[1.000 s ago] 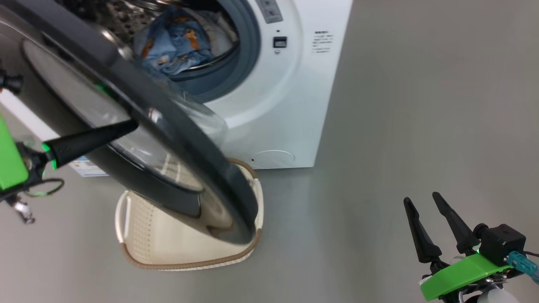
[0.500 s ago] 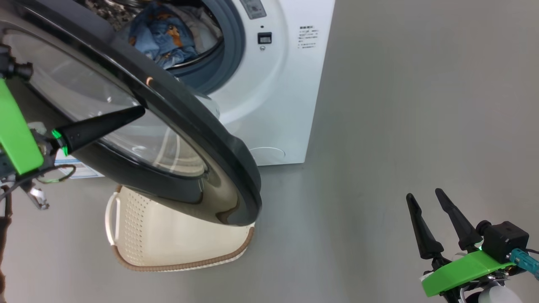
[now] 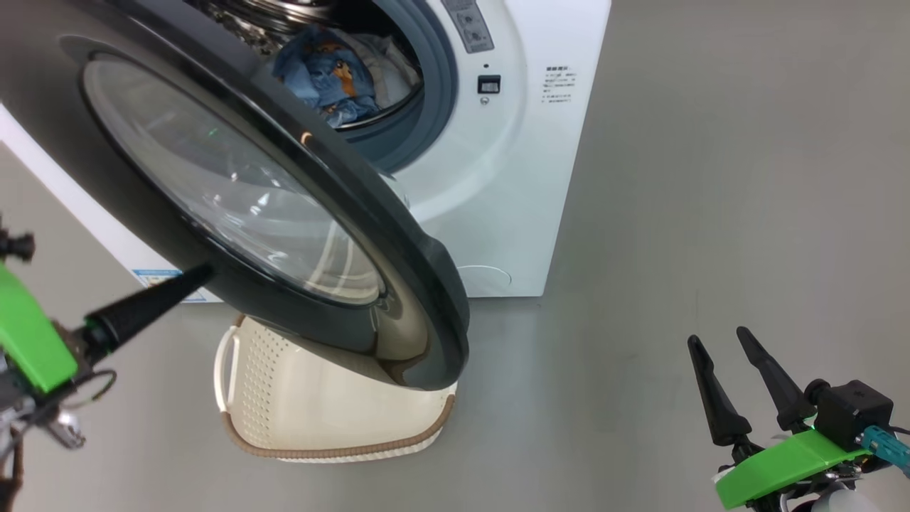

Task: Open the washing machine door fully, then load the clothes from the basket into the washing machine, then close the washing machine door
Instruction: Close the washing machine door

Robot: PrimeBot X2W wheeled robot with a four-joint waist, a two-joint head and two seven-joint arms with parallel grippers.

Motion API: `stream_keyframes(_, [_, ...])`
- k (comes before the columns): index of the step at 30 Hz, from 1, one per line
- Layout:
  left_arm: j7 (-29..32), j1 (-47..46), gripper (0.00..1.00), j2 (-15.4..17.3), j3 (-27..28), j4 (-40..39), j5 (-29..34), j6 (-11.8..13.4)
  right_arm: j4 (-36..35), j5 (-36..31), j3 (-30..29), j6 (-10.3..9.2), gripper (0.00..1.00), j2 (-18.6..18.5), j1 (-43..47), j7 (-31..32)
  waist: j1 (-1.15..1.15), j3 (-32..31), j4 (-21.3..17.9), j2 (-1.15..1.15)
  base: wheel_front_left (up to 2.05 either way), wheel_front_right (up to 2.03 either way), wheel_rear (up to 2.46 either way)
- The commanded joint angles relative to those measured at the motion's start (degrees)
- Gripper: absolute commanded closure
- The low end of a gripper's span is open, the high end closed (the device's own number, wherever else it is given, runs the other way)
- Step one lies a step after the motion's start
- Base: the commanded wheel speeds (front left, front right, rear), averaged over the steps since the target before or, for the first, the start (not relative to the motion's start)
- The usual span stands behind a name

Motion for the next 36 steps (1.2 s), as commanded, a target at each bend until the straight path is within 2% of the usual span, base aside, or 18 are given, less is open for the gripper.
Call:
stream_keyframes(1, [-2.21, 0.8, 0.0, 2.43, 3.21, -1.21, 1.16, -0.37, -1.0, -0.67, 1.29, 0.09, 0.0, -0.95, 0.08, -0.69, 0.0, -0.49, 0.54, 0.0, 0.0, 0.0, 0.0])
stream_keyframes(10, [-13.1, 9.0, 0.0, 1.48, 2.9, -1.1, 3.27, -0.39, -0.87, -0.5, 1.28, 0.09, 0.0, -1.78, 0.35, -0.69, 0.0, -0.83, 0.8, 0.0, 0.0, 0.0, 0.0])
stream_keyframes(14, [-20.06, 12.53, 0.0, 0.98, 2.06, -0.52, 3.92, -0.4, -0.92, -0.47, 0.89, 0.09, 0.0, -2.21, 0.53, -0.69, 0.0, -0.71, 0.6, 0.0, 0.0, 0.0, 0.0])
stream_keyframes(27, [-38.29, 20.88, 0.0, 0.51, -7.12, 2.48, 3.56, -0.4, -0.31, -0.12, -0.09, 0.09, 0.0, -2.93, 0.73, -0.69, 0.0, -0.38, -1.39, 0.0, 0.0, 0.0, 0.0])
stream_keyframes(36, [-55.52, 19.83, 0.0, 3.02, -16.09, 7.99, 10.14, -0.4, 0.14, -0.22, -0.67, 0.09, 0.0, -2.58, 0.32, -0.69, 0.0, 0.06, -2.8, 0.0, 0.0, 0.0, 0.0])
